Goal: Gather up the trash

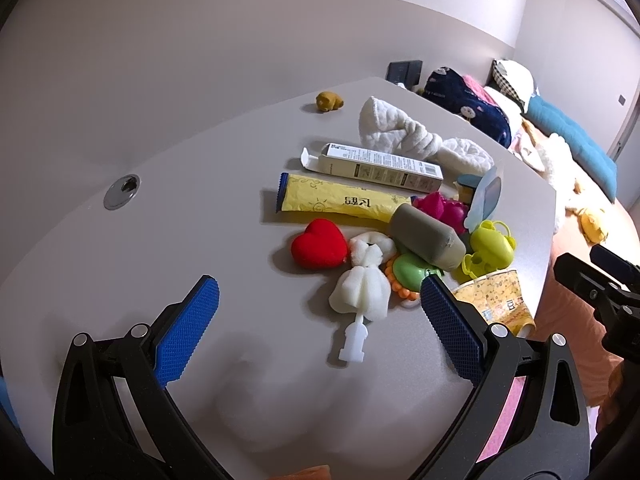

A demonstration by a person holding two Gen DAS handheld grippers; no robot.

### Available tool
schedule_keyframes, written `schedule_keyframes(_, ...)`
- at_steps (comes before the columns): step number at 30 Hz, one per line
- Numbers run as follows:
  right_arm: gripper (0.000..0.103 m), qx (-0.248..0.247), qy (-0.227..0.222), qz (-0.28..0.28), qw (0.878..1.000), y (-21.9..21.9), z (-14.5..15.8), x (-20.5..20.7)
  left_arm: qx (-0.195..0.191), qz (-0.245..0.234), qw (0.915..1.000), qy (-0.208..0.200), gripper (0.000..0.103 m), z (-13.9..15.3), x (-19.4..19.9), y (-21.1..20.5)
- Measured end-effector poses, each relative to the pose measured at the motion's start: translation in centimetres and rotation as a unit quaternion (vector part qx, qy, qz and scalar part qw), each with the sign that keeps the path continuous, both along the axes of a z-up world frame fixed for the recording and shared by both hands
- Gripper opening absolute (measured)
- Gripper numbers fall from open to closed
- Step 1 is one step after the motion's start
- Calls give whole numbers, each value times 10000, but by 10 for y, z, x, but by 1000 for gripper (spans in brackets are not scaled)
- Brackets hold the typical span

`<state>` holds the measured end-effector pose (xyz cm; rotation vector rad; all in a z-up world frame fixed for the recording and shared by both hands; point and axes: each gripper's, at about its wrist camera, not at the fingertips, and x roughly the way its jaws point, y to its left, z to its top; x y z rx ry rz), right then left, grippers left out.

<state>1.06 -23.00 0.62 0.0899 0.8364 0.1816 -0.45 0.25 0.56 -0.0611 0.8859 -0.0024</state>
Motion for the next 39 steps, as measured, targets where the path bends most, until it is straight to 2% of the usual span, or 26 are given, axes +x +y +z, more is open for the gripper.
schedule_keyframes(13,100,0,19,4,10000,0,-2,0,-207,7,9997,103,97,-4,3,1)
schedule_keyframes(17,100,6,179,62,9998,2,-11,2,-195,-21,9997,167,97,-10,7,0)
schedule_keyframes(23,100,157,512,166,9984,1,-36,5,224,-244,9989,319,97,-34,18,-12)
schedule_keyframes(29,100,301,708,188,9969,-1,-49,8,410,-319,9979,374,97,-47,26,-17)
schedule_keyframes(34,100,329,946,278,9946,3,-63,12,498,-395,9969,455,81,-55,33,-20)
schedule_keyframes(39,92,235,1121,455,9924,11,-74,15,598,-570,9951,537,79,-63,34,-25)
